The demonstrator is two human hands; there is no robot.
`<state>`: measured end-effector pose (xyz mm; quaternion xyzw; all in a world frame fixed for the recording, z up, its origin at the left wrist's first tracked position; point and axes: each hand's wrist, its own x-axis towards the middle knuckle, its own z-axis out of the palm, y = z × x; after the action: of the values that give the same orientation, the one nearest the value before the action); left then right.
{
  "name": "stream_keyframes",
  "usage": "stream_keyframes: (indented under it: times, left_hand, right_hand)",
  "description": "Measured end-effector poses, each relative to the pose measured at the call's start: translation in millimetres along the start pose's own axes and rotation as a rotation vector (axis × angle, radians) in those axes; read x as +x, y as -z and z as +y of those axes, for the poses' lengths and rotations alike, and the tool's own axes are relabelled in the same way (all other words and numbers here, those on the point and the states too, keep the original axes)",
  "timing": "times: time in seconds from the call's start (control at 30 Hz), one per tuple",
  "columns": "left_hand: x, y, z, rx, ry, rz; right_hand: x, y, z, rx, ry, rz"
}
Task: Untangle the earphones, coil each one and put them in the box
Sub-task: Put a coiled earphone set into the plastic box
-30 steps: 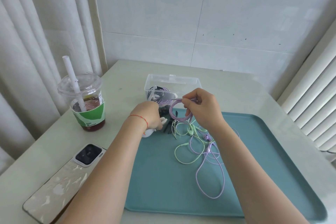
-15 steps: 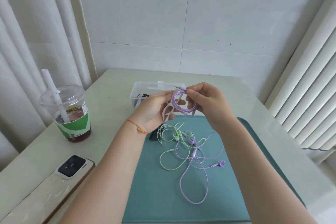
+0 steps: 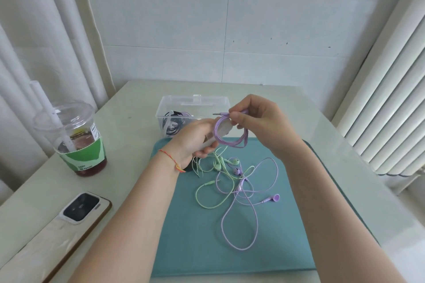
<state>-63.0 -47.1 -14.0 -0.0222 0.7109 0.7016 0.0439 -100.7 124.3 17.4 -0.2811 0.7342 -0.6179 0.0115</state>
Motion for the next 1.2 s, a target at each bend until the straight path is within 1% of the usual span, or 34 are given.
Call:
stream_keyframes:
  times: [0.17, 0.33, 0.47, 0.53, 0.67, 0.77, 0.9, 1.03, 1.2]
  left_hand:
    - [-4, -1, 1, -0.006, 0.016, 0.030]
    - [-7, 0, 4, 0.068, 0.001, 0.004]
    - [-9, 3, 4, -0.008, -0.008, -0.052]
    - [-9, 4, 4, -0.058, 0.009, -0.078]
    - [-9, 5, 5, -0.139, 0.042, -0.124]
    - [-9, 1, 6, -0.192, 0.041, -0.203]
    - [-9, -4, 6, -0.175, -0.001, -0.295]
    - [-8, -5, 5, -0.133, -0.010, -0.303]
    - [-5, -5, 2, -0.135, 0.064, -0.246]
  right_hand:
    - [-1, -4, -1, 0.028, -0.035, -0.042]
    - [-1, 3, 2, 0.083, -0.150, -0.147]
    - [-3, 6, 3, 0.040, -0.160, -0.221]
    - [-4, 5, 2, 0.070, -0.146, -0.238]
    - [-3, 3, 0, 0.157, -0.131, -0.215]
    - [-3, 5, 0, 0.199, -0.124, -0.193]
    - [-2, 8, 3, 0.197, -0.112, -0.179]
    - [-2, 8, 2, 0.133, -0.095, -0.190]
    - [-2, 8, 4, 0.147, -0.090, -0.197]
